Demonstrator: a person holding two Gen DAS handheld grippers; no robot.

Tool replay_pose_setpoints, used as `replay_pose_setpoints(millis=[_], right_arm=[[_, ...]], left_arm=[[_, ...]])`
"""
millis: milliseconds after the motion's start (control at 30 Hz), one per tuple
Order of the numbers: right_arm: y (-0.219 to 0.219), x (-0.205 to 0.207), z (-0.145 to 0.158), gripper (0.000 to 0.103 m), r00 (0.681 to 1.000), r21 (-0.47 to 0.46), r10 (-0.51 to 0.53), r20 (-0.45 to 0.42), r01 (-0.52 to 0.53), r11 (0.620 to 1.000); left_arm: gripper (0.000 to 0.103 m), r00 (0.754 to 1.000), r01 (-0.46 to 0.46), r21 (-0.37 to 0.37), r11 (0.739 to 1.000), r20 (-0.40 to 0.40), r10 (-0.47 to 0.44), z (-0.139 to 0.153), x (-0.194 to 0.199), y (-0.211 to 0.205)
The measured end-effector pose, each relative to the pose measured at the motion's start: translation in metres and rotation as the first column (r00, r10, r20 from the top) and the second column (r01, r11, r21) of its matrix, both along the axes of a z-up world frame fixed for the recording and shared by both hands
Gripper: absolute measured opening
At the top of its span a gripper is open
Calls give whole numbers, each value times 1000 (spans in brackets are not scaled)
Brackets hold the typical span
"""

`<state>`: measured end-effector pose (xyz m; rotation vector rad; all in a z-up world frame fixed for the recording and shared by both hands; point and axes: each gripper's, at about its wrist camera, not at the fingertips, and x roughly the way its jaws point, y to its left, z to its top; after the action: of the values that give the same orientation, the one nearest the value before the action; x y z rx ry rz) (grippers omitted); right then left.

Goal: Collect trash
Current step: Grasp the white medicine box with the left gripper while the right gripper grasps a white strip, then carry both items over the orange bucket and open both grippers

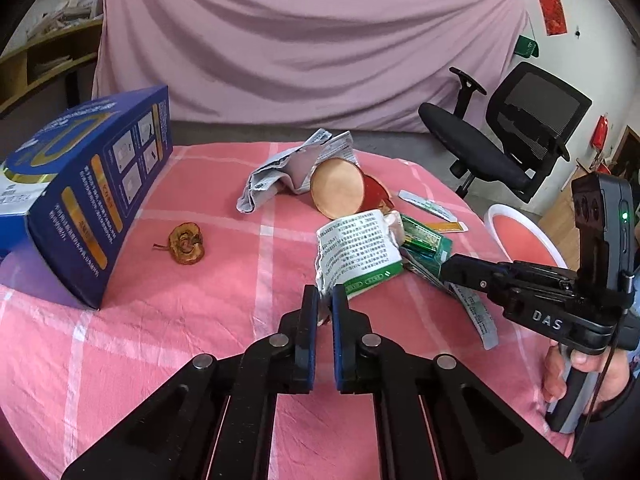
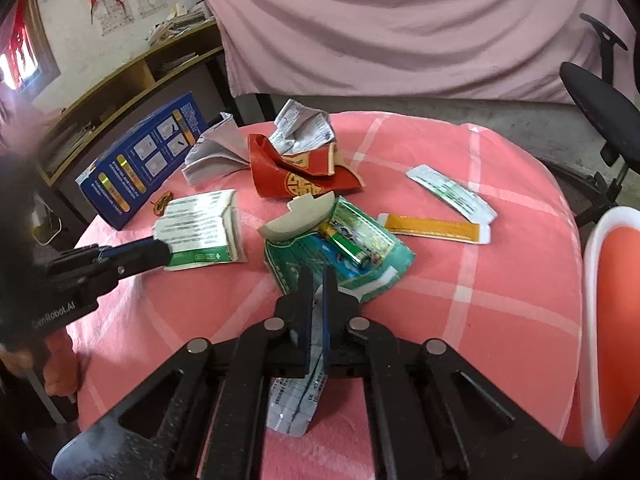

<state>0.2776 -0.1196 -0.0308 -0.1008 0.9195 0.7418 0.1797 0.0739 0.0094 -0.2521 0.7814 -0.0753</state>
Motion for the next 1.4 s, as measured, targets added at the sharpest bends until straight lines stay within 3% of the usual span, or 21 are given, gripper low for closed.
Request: replay_pose_setpoints(millis=[133, 267, 500, 600, 700, 733, 967, 1100, 1233, 1300, 1400], right_arm=[[-2, -11, 2, 59, 999, -43, -7, 32, 8, 999], [-2, -18, 4, 60, 998, -90, -22, 61, 28, 996], [-10, -19, -3, 62, 998, -122, -61, 12, 62, 991], [-9, -19, -5, 58, 998, -132, -57, 6, 57, 990], [-6, -21, -6, 38, 999, -136, -40, 6, 41, 990], [-6, -22, -6, 25, 999, -131, -36, 6, 36, 991], [-12, -27, 2, 24, 999, -75, -34, 37, 36, 997], [-18, -38, 16, 24, 995, 2, -18, 99, 18, 1000], [-36, -56, 41, 25, 971, 109, -47, 236, 22, 994], [-48, -69, 58, 25, 941, 168, -78, 330, 23, 986], [-68, -88, 80, 25, 869, 218, -145, 474, 44, 975]], left_arm=[[4, 999, 21, 25, 999, 26, -21, 0, -6, -8], [4, 999, 30, 15, 999, 24, -31, -2, -6, -8], [4, 999, 29, 8, 1000, 20, -29, -3, -4, -9], [3, 999, 31, 15, 999, 25, -32, -2, -4, -10], [2, 999, 31, 26, 999, 40, -32, 0, -7, -11], [2, 998, 30, 31, 999, 51, -32, 1, -9, -13], [1, 981, -52, 82, 995, 191, 36, 10, -35, -14], [1, 964, -83, 103, 991, 259, 54, 12, -50, -24], [1, 934, -80, 107, 991, 357, 37, 27, -60, -38], [1, 915, -77, 102, 992, 402, 30, 36, -61, -49], [1, 879, -62, 104, 993, 477, 5, 51, -61, -71]])
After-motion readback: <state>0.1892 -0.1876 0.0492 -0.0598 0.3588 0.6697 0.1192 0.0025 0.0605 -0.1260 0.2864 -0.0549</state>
